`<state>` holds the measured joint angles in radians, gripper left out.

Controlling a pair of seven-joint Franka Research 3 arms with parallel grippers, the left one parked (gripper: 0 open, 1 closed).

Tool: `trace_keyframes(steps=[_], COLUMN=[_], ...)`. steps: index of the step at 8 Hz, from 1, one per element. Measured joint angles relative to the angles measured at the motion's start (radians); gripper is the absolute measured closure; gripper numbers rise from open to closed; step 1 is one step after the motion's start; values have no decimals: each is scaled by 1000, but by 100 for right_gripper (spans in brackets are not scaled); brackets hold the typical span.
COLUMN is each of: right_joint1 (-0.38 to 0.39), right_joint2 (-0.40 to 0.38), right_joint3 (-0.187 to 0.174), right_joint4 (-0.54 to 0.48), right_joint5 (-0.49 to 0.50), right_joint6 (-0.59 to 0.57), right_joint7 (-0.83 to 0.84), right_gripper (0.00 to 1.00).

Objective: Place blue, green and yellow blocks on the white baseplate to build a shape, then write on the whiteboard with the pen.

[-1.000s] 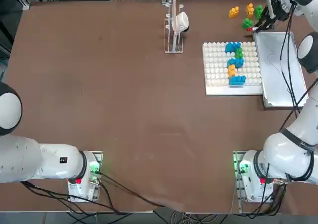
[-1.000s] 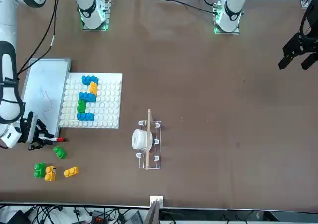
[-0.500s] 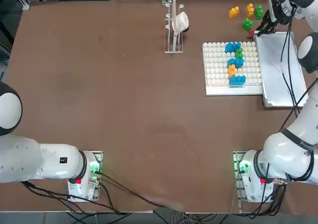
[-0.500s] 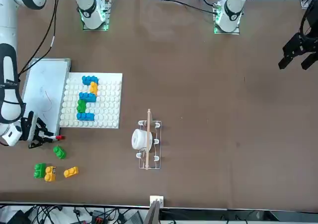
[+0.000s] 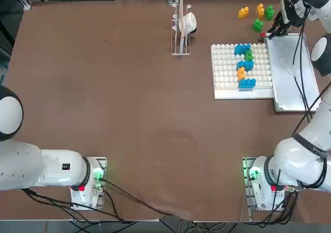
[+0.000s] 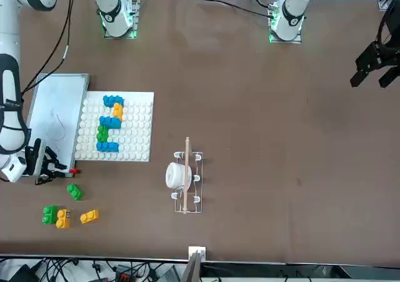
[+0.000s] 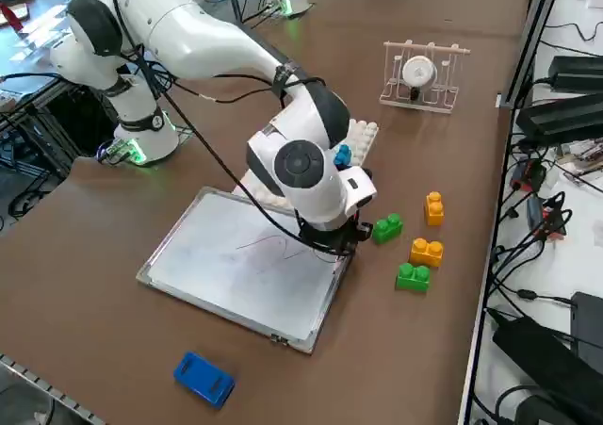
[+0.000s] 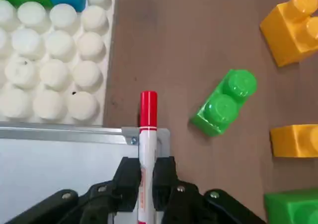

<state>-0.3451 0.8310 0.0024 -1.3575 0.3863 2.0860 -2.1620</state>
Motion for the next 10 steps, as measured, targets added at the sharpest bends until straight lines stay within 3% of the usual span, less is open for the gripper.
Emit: trace_keyframes(steps=[4, 7, 10], right_joint1=[-31, -33, -32], right_joint2=[-85, -92, -102], right_joint3=[-5, -5, -4], right_joint4=[-151, -166, -161], right_joint5=[0, 0, 0], right_joint6=[3, 13, 18], right_joint7=[0, 1, 1], right_gripper=[82, 67, 15])
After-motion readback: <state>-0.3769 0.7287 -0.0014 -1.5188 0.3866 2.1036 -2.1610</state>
